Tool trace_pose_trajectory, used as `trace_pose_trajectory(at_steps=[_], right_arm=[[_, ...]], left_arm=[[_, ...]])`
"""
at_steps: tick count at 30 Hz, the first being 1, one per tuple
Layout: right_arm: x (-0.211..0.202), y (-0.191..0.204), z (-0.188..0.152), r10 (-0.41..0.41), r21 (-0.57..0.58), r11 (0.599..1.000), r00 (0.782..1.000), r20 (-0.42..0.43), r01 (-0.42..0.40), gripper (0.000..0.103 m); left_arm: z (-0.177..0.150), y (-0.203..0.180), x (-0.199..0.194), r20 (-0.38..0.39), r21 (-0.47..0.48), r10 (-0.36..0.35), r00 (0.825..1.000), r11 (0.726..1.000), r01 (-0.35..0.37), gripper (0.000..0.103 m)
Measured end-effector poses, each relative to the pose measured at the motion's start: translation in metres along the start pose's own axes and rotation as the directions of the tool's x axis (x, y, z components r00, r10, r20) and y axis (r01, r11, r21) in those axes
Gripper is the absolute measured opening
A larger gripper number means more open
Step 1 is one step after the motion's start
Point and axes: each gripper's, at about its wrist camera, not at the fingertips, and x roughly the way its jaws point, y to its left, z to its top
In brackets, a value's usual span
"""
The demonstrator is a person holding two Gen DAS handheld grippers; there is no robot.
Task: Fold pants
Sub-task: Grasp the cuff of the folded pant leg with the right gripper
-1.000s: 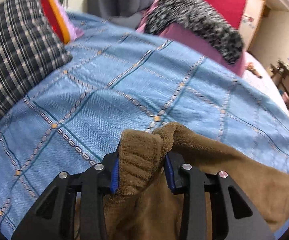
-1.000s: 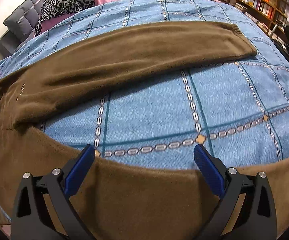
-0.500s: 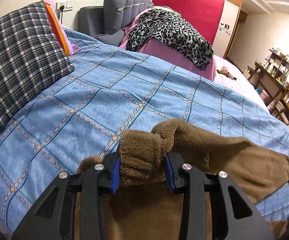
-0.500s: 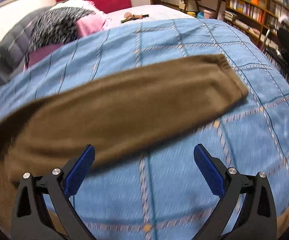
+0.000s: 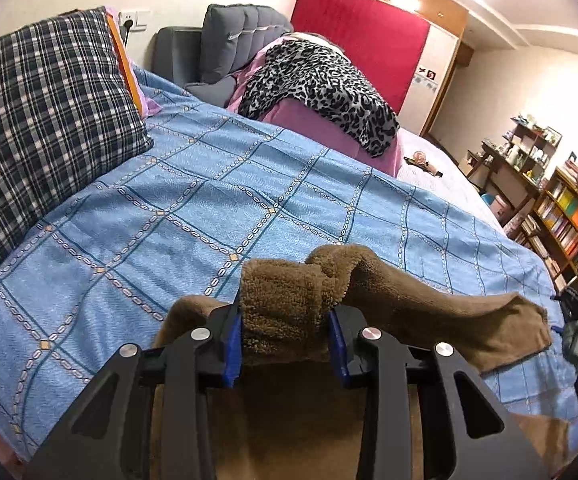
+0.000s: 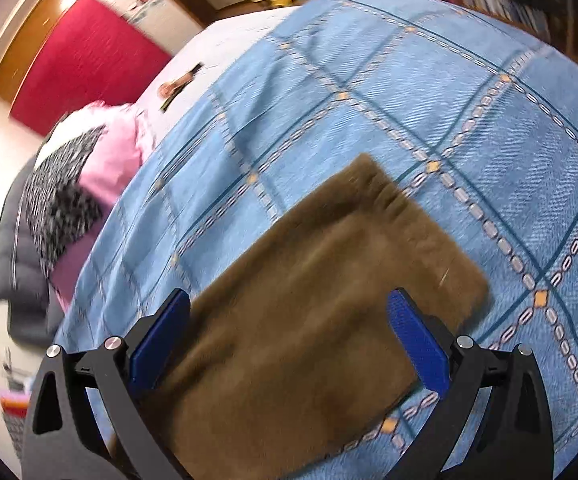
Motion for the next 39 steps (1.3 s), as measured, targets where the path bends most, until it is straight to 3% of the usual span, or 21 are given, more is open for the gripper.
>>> trace_pose_trajectory(at_steps=[8, 15, 23, 26, 29, 33, 36, 39], right_arm=[[0.013, -0.018, 0.021, 0.011, 0.077, 0.997, 1.000, 0.002, -0.011, 0.100], [0.026, -0.025, 0.026, 0.018, 0.135, 0.991, 1.000, -0.011, -0.017, 0.080], [0.031, -0.010, 0.034, -0.035, 0.136, 0.990, 0.999, -0.029, 0.039, 0.079], [0.037, -0.001, 0.033, -0.105, 0.103, 0.989, 0.994, -0.034, 0.108, 0.069], [0.050, 0.008, 0.030, -0.158, 0.060, 0.985, 0.985, -0.069, 0.162, 0.047], [0.060, 0.017, 0.020, -0.235, -0.023, 0.972, 0.966, -0.111, 0.234, 0.010], [0.046, 0.020, 0.015, -0.254, -0.058, 0.966, 0.964, -0.074, 0.250, 0.008], [0.015, 0.015, 0.013, -0.223, -0.049, 0.974, 0.974, -0.037, 0.221, 0.007]], left_arm=[[-0.016, 0.032, -0.022, 0.011, -0.073, -0.066, 0.998, 0.995, 0.067, 0.034], [-0.023, 0.034, -0.027, 0.005, -0.058, -0.068, 0.998, 0.996, 0.068, 0.034], [-0.026, 0.051, -0.034, 0.016, -0.119, -0.087, 0.996, 0.989, 0.088, 0.034], [-0.028, 0.051, -0.034, 0.015, -0.115, -0.084, 0.996, 0.990, 0.085, 0.034], [-0.027, 0.050, -0.036, 0.015, -0.096, -0.081, 0.997, 0.992, 0.082, 0.034], [-0.024, 0.048, -0.036, 0.023, -0.090, -0.083, 0.996, 0.992, 0.085, 0.034], [-0.024, 0.048, -0.036, 0.024, -0.085, -0.079, 0.997, 0.993, 0.081, 0.034], [-0.023, 0.050, -0.036, 0.031, -0.092, -0.086, 0.996, 0.992, 0.089, 0.034]])
